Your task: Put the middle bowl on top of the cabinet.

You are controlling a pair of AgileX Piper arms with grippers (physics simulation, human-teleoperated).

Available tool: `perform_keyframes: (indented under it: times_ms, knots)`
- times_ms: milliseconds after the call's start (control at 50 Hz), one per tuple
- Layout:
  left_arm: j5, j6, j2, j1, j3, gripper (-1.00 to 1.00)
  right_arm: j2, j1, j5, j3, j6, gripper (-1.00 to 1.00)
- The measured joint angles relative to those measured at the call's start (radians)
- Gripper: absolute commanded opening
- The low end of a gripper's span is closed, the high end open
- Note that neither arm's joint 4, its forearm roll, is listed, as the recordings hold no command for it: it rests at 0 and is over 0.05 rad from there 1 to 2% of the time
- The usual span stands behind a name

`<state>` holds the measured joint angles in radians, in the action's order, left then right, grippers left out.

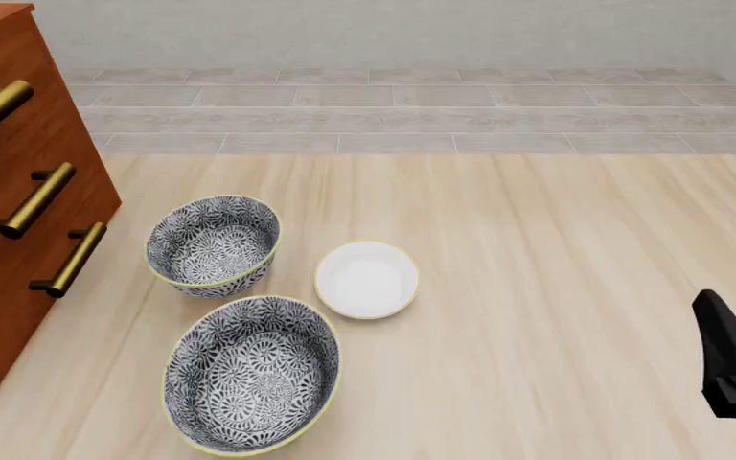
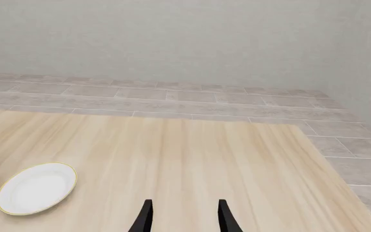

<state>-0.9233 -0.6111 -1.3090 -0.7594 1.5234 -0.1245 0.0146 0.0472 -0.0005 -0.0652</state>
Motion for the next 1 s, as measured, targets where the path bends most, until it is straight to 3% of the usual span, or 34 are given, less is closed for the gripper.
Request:
perform_keyframes:
  times_ms: [640,660,1000]
  knots:
    - [0.029,0.054,-0.013,-0.028,0.007,-1.0,0.004,0.0,-0.004,0.0,-0.002,1.0]
    - [0.03,0.055,-0.013,-0.029,0.009,1.0,0.004,0.0,-0.004,0.0,-0.002,1.0]
    - [0.025,0.058,-0.005,-0.02,0.038,1.0,0.01,0.0,-0.01,0.0,-0.002,1.0]
